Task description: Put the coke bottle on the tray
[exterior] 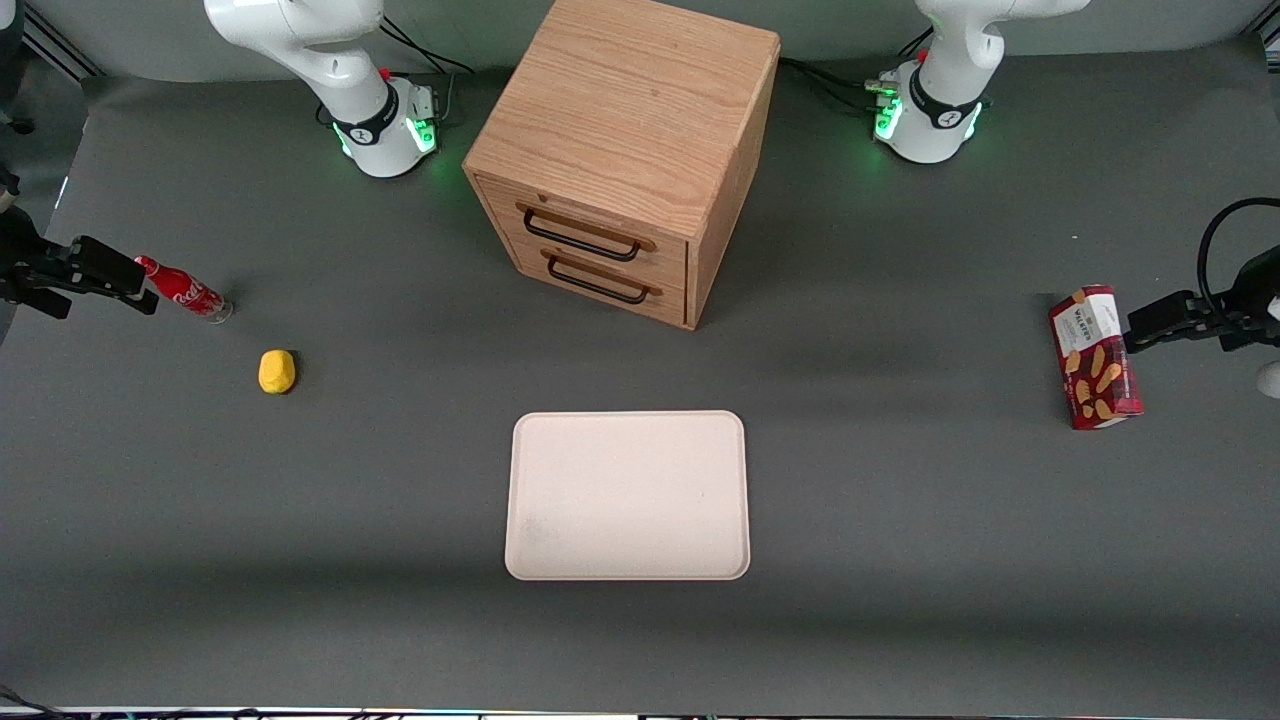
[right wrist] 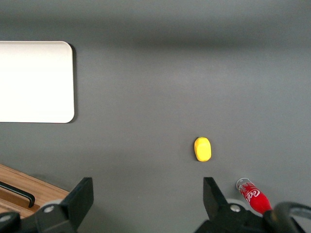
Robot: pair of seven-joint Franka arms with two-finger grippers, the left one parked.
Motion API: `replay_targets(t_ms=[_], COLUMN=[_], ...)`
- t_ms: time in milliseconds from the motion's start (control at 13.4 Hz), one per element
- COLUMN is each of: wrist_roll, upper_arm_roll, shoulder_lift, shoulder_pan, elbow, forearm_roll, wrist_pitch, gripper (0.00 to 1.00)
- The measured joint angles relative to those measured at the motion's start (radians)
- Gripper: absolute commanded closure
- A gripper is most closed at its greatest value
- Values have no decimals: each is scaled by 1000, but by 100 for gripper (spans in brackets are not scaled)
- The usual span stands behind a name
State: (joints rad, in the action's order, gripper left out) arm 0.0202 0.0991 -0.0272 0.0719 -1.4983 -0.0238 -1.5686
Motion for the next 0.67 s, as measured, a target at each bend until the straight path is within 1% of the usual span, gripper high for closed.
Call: replay_targets(t_ms=[225,674], wrist_roll=[0,0], upper_arm_roll=[-1,-1], shoulder_lift=[0,0], shoulder_pan=[0,0], elbow=[3,7], forearm_roll=[0,0], wrist_pitch=[38,53], gripper=[0,0])
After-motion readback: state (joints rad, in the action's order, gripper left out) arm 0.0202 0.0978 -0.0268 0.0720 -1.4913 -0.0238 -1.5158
